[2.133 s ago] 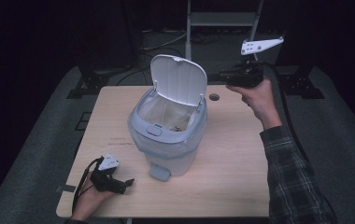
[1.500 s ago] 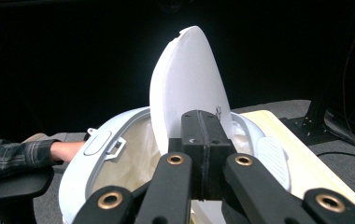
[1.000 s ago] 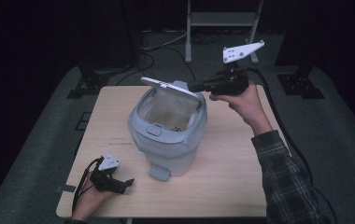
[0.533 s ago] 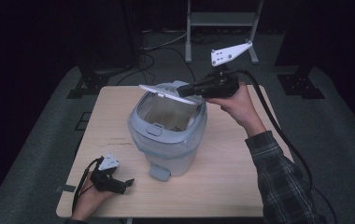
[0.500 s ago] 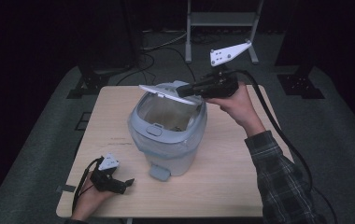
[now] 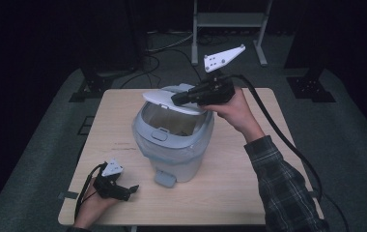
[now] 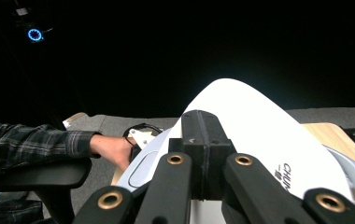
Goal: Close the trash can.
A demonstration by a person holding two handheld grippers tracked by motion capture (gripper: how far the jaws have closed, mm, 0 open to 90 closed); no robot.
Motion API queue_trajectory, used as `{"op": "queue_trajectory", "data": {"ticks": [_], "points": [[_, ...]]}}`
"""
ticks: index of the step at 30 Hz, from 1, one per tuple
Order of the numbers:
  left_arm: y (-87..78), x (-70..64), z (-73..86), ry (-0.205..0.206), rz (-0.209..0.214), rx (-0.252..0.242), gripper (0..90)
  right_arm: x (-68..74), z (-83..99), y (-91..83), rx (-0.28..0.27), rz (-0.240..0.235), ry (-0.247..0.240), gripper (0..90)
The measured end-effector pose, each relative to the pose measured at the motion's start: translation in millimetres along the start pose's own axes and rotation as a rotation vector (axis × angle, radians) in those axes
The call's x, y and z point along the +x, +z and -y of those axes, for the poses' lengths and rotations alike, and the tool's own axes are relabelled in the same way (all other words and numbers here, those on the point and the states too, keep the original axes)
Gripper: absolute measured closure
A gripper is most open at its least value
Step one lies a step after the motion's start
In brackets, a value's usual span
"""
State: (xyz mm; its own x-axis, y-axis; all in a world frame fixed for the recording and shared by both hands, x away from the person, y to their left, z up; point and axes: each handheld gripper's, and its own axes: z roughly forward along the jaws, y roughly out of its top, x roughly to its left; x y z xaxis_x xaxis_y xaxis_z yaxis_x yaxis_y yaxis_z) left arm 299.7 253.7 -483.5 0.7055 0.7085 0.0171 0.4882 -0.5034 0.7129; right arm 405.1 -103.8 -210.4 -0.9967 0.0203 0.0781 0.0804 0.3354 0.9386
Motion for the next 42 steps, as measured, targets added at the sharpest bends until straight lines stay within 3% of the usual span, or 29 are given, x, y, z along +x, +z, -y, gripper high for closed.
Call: {"op": "queue_trajectory", "data": {"ticks": [19, 42], "points": [[0.0, 0.0, 0.0, 0.0, -0.001, 0.0, 0.0, 5.8, 11.3, 28.3, 0.056, -0.052, 0.0, 90.0], [0.0, -0.1, 0.0, 0.0, -0.001, -0.001, 0.0, 12.9, 20.3, 46.8, 0.188, -0.004, -0.037, 90.0]]}}
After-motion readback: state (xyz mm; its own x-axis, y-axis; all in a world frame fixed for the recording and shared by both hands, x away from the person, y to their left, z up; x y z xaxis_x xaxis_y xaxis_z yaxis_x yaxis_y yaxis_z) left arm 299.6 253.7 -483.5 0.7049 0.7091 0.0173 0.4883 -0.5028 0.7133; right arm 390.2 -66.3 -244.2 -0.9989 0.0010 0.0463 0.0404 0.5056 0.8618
